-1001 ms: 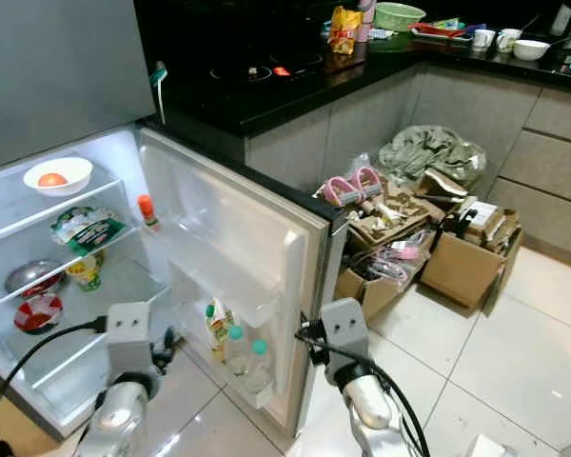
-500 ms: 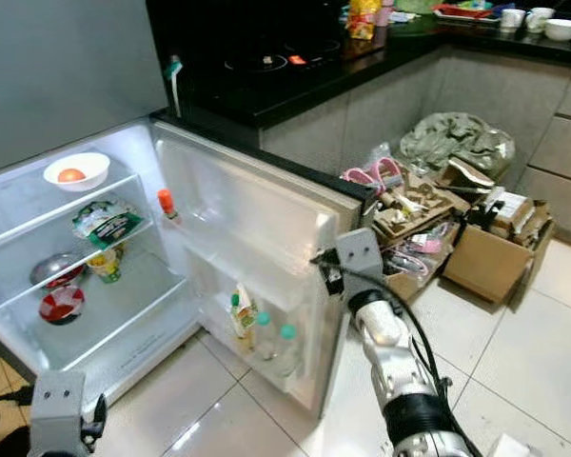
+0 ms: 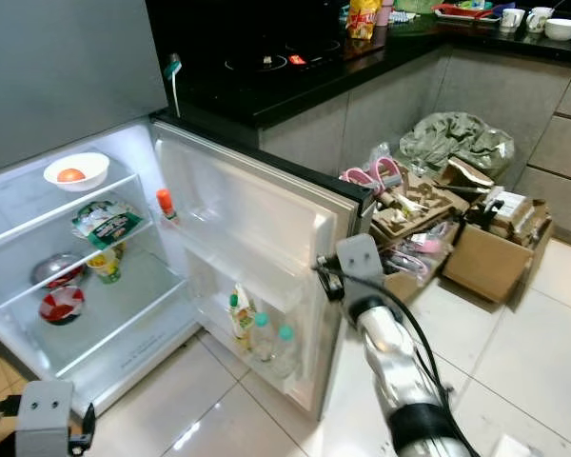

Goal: Restocking fridge

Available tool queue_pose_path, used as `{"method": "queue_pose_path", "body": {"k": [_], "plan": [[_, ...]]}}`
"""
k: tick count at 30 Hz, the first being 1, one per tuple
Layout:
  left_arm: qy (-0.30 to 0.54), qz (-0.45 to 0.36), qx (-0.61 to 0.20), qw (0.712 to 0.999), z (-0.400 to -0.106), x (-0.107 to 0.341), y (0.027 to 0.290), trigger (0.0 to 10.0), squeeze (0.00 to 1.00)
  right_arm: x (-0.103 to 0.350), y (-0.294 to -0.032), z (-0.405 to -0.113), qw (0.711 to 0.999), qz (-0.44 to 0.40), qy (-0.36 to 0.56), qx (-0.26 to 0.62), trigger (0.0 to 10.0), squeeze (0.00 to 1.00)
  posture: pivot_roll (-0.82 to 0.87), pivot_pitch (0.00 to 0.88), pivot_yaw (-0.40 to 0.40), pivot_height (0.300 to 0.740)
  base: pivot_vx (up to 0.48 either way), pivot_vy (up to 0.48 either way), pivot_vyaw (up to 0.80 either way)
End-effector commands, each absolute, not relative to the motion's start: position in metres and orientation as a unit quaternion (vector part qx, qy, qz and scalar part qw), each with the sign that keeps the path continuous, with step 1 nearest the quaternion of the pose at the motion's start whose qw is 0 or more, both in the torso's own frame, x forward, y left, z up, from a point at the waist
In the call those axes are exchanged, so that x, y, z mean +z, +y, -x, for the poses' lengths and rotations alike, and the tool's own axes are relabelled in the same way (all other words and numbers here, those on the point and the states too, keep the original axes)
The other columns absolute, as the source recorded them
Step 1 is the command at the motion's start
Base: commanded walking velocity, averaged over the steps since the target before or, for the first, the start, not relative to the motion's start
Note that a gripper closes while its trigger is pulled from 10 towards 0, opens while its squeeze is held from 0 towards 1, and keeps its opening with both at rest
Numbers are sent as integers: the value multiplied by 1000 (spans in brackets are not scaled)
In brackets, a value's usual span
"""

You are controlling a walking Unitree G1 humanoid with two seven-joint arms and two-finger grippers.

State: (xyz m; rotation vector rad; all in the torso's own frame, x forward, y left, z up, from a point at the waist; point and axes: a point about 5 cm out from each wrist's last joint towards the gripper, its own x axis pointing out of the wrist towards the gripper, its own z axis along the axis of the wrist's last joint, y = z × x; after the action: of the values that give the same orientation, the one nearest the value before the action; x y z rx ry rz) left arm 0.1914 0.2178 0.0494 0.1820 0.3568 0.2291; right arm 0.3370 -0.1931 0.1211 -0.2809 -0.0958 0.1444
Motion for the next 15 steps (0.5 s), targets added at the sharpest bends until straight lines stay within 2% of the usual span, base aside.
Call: {"method": "queue_pose_path", "body": {"k": [1, 4, 5, 10, 13, 15], "plan": [[191, -106, 112, 969, -188, 46, 222, 10000, 0, 92, -224, -317, 988, 146, 8, 39, 10000, 0, -89, 133, 35, 721, 0, 0, 0], [196, -106, 112, 969, -187, 44, 222, 10000, 0, 59, -254, -292, 982, 169, 86, 14, 10000, 0, -89, 133, 35, 721, 0, 0, 0], [196, -106, 112, 969, -187, 44, 222, 10000, 0, 59, -254, -292, 982, 169, 86, 14, 10000, 0, -89, 133, 35, 721, 0, 0, 0], [197, -105, 111, 968, -189, 43, 220, 10000, 0, 9, -295, -240, 954, 199, 223, -26, 10000, 0, -107, 135, 33, 721, 0, 0, 0], [197, -105, 111, 968, -189, 43, 220, 10000, 0, 8, -298, -237, 952, 203, 228, -34, 10000, 0, -107, 135, 33, 721, 0, 0, 0], [196, -107, 113, 968, -190, 44, 222, 10000, 0, 28, -312, -249, 957, 207, 190, -66, 10000, 0, -109, 138, 41, 721, 0, 0, 0]]}}
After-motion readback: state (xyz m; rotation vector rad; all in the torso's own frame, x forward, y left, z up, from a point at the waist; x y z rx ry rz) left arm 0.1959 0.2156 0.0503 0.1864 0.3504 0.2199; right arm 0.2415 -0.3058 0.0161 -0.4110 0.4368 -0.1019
